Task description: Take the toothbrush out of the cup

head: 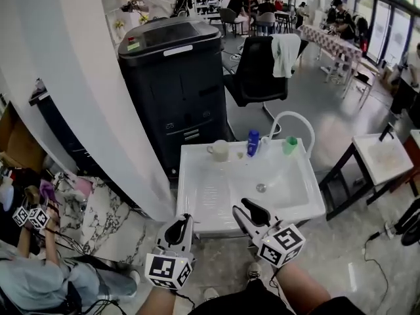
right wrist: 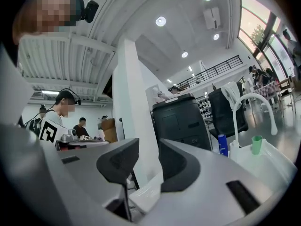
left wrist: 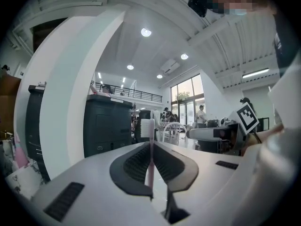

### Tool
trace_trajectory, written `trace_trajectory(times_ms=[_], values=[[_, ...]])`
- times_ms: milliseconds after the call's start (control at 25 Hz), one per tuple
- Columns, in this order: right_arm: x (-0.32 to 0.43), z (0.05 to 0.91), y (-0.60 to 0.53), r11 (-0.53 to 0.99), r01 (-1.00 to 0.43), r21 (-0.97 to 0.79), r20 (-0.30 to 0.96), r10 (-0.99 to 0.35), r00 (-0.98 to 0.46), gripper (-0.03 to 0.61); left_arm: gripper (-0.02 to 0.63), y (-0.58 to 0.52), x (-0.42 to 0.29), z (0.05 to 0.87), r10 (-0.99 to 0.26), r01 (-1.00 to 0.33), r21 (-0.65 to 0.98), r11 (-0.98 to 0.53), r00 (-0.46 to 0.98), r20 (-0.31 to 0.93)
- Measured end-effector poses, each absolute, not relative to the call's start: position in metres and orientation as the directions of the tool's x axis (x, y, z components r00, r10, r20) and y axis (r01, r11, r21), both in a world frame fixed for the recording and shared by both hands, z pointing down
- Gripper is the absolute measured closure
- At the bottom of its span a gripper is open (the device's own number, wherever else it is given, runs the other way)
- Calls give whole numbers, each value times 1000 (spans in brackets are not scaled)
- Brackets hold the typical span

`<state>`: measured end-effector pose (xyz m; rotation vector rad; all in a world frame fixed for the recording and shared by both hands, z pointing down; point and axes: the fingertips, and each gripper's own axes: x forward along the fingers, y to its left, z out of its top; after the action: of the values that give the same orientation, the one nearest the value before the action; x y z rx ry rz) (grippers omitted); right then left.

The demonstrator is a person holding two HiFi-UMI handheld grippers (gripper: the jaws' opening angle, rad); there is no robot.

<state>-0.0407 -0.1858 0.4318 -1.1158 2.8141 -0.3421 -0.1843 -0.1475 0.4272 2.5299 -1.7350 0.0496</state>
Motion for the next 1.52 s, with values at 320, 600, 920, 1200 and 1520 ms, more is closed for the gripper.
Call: trace_trajectory(times_ms=[320, 600, 920, 1200, 1520], values=[[-48, 435, -122, 629, -744, -224, 6, -763, -647, 457, 581, -101, -191, 434, -881, -883, 64, -465, 469, 65], [-46, 436, -83, 567, -793, -221, 8, -812, -583, 560, 581, -70, -190, 438, -847, -849, 75, -523, 528, 71], [-37, 436, -68, 548, -811, -206, 25, -825, -564, 561, 581, -56, -181, 438, -834, -836, 89, -542, 548, 69], [-32, 437, -61, 536, -818, -209, 33, -832, -554, 561, 581, -50, -176, 436, -825, -827, 87, -555, 561, 73], [-32, 437, -55, 535, -820, -202, 40, -832, -553, 561, 581, -46, -175, 436, -822, -824, 94, -559, 566, 67]])
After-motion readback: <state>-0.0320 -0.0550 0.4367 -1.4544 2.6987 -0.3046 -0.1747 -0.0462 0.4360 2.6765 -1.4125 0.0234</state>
